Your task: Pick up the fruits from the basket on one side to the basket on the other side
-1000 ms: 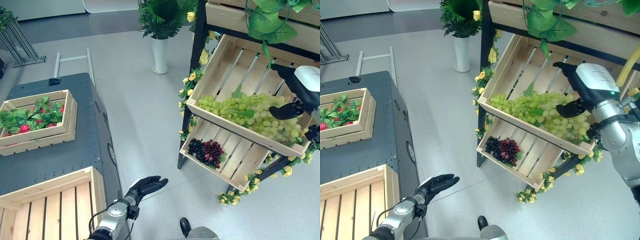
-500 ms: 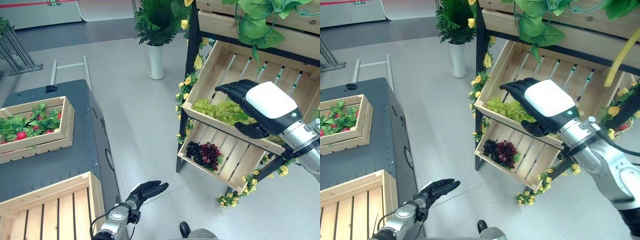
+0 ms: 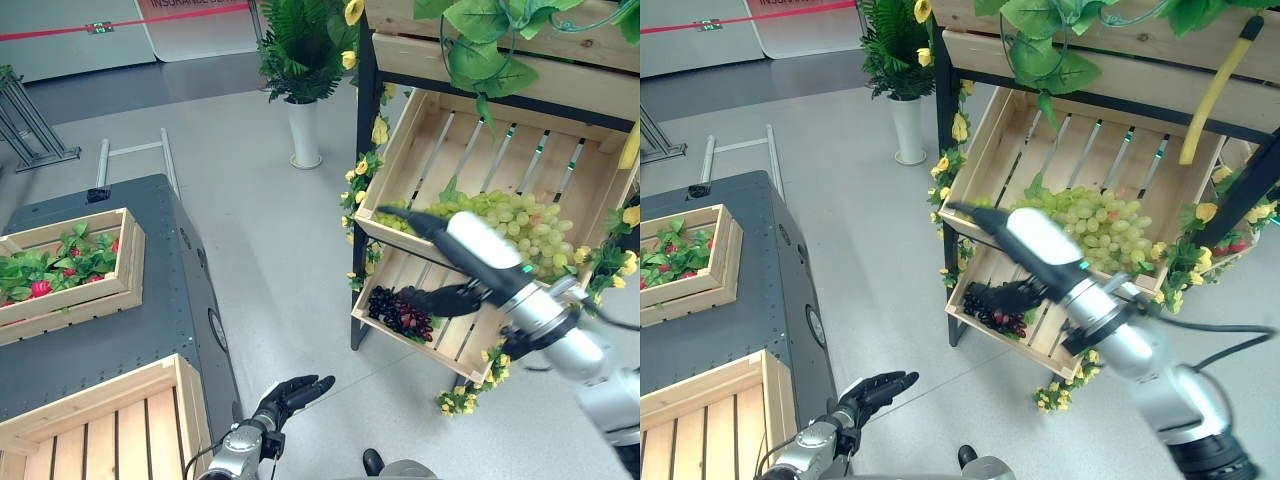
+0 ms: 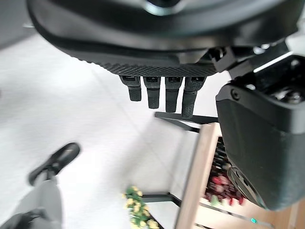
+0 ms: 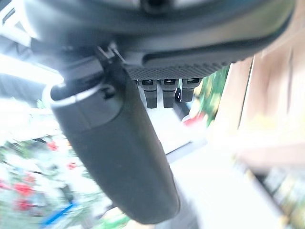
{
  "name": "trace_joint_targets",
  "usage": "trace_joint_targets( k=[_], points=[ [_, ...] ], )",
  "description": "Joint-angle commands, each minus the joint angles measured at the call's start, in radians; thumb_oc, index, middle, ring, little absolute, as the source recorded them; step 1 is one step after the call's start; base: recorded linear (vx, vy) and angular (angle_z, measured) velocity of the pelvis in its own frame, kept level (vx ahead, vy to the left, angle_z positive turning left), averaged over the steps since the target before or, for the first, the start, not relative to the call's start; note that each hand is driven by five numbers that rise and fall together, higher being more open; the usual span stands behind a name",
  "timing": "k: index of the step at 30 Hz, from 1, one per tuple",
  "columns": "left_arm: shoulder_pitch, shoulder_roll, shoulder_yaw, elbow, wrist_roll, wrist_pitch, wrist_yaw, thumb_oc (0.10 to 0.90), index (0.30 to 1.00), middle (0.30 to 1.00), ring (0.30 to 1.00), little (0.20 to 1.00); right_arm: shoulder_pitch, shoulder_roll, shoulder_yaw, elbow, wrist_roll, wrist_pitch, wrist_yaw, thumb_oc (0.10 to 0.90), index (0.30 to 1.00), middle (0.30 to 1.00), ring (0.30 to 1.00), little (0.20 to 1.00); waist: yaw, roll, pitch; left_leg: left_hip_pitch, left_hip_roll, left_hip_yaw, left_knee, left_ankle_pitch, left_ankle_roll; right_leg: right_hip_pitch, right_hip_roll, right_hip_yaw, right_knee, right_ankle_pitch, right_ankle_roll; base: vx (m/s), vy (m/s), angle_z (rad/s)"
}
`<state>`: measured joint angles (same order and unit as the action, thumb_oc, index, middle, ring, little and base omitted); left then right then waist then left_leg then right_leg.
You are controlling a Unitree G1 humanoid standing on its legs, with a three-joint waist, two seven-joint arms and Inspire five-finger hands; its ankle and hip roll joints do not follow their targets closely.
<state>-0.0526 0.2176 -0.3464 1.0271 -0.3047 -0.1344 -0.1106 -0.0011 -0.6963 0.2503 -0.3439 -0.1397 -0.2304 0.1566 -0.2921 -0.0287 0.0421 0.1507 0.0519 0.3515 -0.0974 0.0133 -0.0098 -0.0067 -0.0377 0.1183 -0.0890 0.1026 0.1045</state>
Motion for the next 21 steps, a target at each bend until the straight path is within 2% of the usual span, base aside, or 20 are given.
trace_joint_targets(
  k=[1,2,5,9,13,17,21],
  points=[
    [-0.059,0.02,0.0,0.014,0.028,-0.051,0.015,0.8,0.9,0.9,0.9,0.9,-0.09,0.027,-0.015,0.007,0.088,-0.056,-0.011,0.8,0.9,0.9,0.9,0.9,0.05,0.009,0.008,0.02,-0.036,-0.035,0.024,-0.134,0.046,0.022,0.022,-0.037,0.062,-0.095,0.02,-0.01,-0.033,0.06],
    [-0.056,0.016,-0.008,0.036,0.011,-0.061,0.009,0.8,0.9,0.9,0.9,0.9,-0.097,0.058,0.041,0.069,0.095,-0.069,-0.022,0.8,0.9,0.9,0.9,0.9,0.058,0.009,0.01,0.024,-0.036,-0.04,0.018,-0.131,0.044,0.027,0.019,-0.049,0.057,-0.094,0.02,-0.01,-0.027,0.09],
    [-0.049,0.013,-0.008,0.054,-0.006,-0.074,0.017,0.8,0.9,0.9,0.9,0.9,-0.105,0.082,0.101,0.129,0.091,-0.078,-0.03,0.8,0.9,0.9,0.9,0.9,0.074,0.005,0.01,0.013,-0.032,-0.033,0.018,-0.11,0.041,0.02,0.017,-0.058,0.057,-0.082,0.013,-0.06,-0.089,0.09],
    [-0.042,0.008,-0.006,0.075,0.003,-0.106,0.024,0.8,0.9,0.9,0.9,0.9,-0.117,0.144,0.191,0.298,0.097,-0.097,-0.084,0.8,0.9,0.9,0.9,0.9,0.106,0.002,0.012,0.009,-0.033,-0.06,0.014,-0.105,0.039,0.03,0.01,-0.099,0.053,-0.087,0.006,0.01,-0.07,0.05],
    [-0.028,0.007,-0.01,0.072,0.008,-0.109,0.012,0.8,0.9,0.9,0.9,0.9,-0.118,0.17,0.234,0.376,0.096,-0.077,-0.096,0.8,0.9,0.9,0.9,0.9,0.127,0.001,0.013,0.006,-0.034,-0.081,0.011,-0.102,0.037,0.037,0.006,-0.121,0.053,-0.092,0.004,0.0,-0.063,0.11],
    [-0.023,0.005,-0.014,0.086,0.036,-0.117,-0.005,0.8,0.9,0.9,0.9,0.9,-0.12,0.22,0.305,0.563,0.095,-0.064,-0.117,0.8,0.9,0.9,0.9,0.9,0.159,0.001,0.012,-0.003,-0.035,-0.112,0.01,-0.098,0.033,0.047,0.001,-0.158,0.052,-0.101,-0.004,0.01,-0.073,0.14],
    [-0.019,0.0,-0.026,0.087,0.051,-0.137,-0.01,0.8,0.9,0.9,0.9,0.9,-0.12,0.237,0.337,0.657,0.024,-0.066,-0.121,0.8,0.9,0.9,0.9,0.9,0.174,0.002,0.01,-0.007,-0.036,-0.134,0.01,-0.098,0.032,0.059,0.0,-0.181,0.051,-0.11,-0.009,0.02,-0.053,0.16]
  ],
)
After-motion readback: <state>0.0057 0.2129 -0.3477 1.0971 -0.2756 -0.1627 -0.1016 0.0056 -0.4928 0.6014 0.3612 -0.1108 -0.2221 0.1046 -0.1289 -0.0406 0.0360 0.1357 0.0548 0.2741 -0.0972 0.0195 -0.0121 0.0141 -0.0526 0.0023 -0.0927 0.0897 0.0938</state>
